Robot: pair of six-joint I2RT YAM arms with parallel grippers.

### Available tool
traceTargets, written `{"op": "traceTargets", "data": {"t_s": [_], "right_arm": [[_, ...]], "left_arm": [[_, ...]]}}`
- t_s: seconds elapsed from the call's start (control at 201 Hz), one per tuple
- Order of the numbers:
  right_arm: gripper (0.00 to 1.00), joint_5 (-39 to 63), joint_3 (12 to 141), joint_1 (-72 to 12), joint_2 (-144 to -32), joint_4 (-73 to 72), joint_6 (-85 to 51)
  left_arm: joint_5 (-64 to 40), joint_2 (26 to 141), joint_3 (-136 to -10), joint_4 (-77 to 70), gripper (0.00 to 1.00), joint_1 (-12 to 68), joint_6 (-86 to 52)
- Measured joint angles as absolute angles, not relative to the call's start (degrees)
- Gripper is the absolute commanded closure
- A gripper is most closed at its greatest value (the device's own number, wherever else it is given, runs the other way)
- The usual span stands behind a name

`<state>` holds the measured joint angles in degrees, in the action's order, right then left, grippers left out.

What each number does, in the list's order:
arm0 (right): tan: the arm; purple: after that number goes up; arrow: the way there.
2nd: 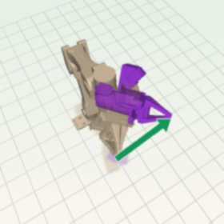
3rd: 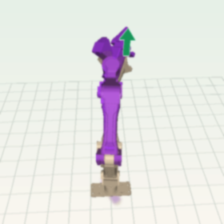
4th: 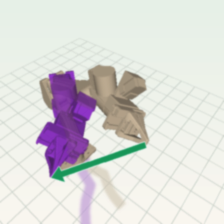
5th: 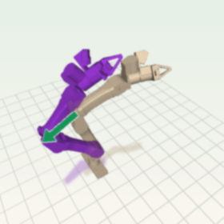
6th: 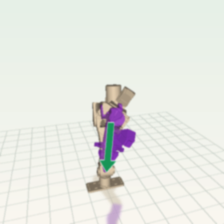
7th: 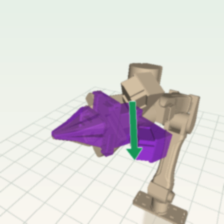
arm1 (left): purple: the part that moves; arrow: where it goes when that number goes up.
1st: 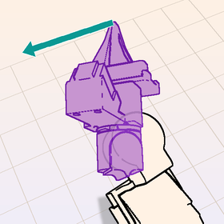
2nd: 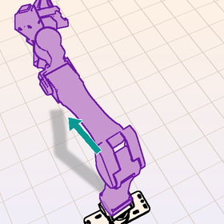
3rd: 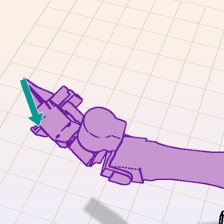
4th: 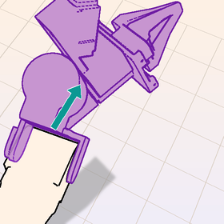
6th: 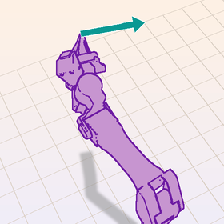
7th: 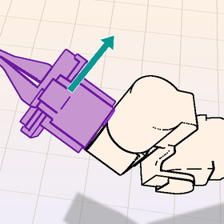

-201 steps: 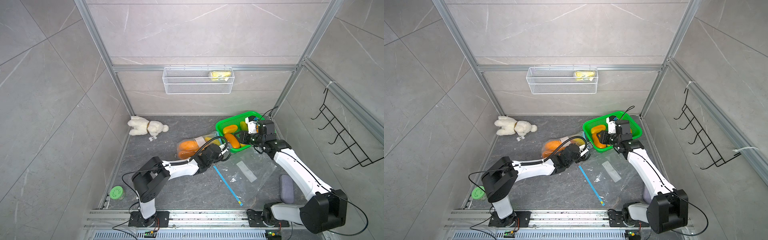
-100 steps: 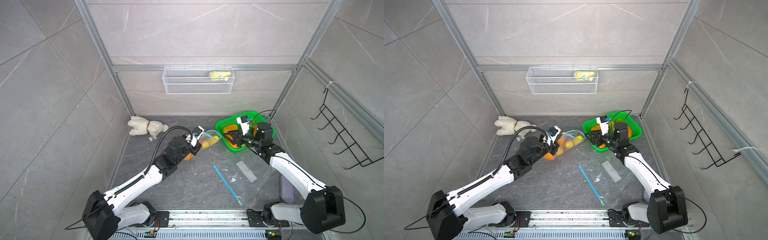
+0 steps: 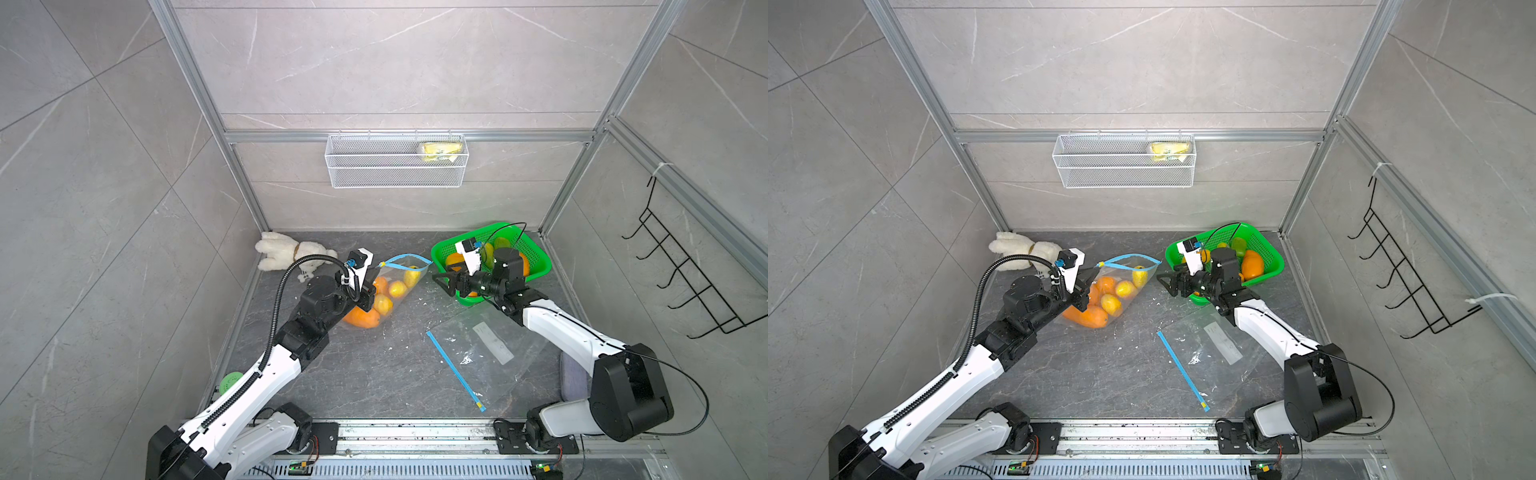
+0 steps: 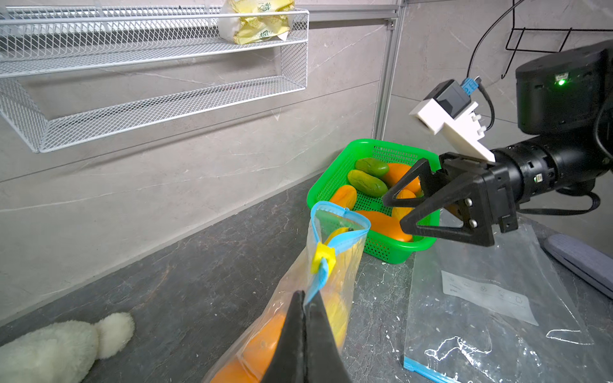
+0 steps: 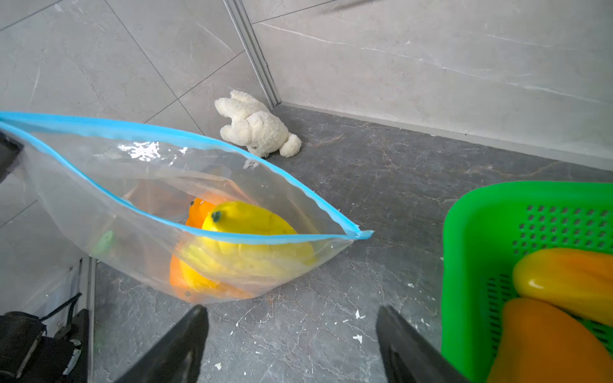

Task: Place the mango in a zip-top bag and seal the zipper
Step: Pick up the zipper food storage bag at the center of the board.

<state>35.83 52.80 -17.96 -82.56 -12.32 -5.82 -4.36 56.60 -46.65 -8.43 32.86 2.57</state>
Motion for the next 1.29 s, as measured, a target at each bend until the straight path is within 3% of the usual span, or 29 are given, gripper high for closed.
{"op": "traceTargets", "data": {"t_s": [0.254,0.418,0.578,0.891,1.12,1.294], "right_arm": [[0.13,37.5,52.1,-18.4,-89.6,-21.4,-1.4],[0.2,39.7,51.9,-18.4,-90.8,-25.1,-1.7],[0.29,40.1,51.1,-20.1,-83.9,-26.3,-1.2],[0.29,40.5,65.9,-27.9,-76.3,-10.0,8.3],[0.29,37.7,66.7,-28.0,-73.9,0.2,13.0],[0.3,36.6,67.8,-28.0,-72.4,6.3,14.9]], "left_arm": [[-7.2,55.8,-46.7,-8.1,1.0,31.8,0.1],[-9.2,54.1,-47.5,-6.9,1.0,31.4,-1.1],[-11.4,54.7,-49.4,-6.0,1.0,31.1,-1.8],[-18.3,62.8,-56.5,-5.6,1.0,30.5,-2.0],[-25.2,71.7,-64.9,-6.0,1.0,30.4,-2.0],[-29.4,70.7,-62.3,-8.5,1.0,30.1,-1.7]]}}
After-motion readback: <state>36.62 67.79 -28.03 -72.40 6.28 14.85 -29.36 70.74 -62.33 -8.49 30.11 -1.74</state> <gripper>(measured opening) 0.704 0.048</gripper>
